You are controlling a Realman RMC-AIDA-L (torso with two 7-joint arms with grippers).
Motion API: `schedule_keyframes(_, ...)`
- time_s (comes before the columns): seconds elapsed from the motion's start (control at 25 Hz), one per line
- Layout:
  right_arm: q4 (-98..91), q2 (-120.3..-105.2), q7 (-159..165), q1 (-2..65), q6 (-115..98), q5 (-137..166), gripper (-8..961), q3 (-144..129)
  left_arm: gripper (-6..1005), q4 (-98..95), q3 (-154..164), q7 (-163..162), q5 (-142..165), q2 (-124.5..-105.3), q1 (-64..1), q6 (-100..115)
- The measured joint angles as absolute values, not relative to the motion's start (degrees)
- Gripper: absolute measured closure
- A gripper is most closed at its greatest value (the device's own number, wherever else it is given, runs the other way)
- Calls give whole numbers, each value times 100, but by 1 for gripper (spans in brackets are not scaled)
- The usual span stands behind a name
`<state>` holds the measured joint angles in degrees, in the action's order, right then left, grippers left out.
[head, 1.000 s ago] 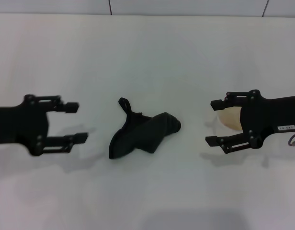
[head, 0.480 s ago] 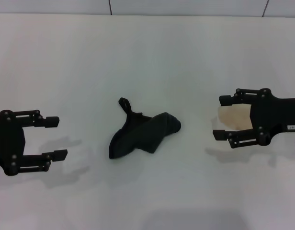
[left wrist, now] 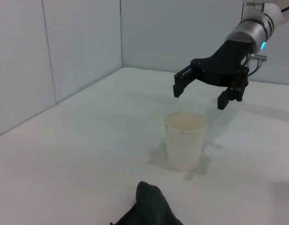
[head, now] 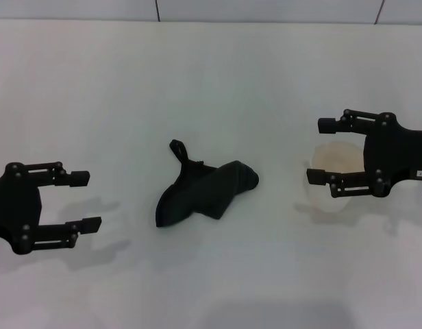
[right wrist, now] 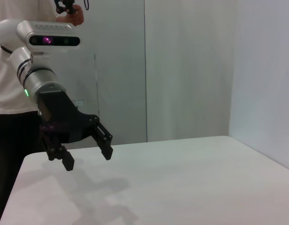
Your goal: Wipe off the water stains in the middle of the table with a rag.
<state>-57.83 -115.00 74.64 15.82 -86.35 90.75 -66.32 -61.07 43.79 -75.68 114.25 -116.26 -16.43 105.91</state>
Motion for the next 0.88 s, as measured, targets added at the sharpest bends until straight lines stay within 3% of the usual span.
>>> schedule_keyframes(0.88, -5842, -11496, 7594, 1614, -8735, 9121, 98, -6761, 283, -6083, 4236, -7687, 11276, -11665, -1766, 10560)
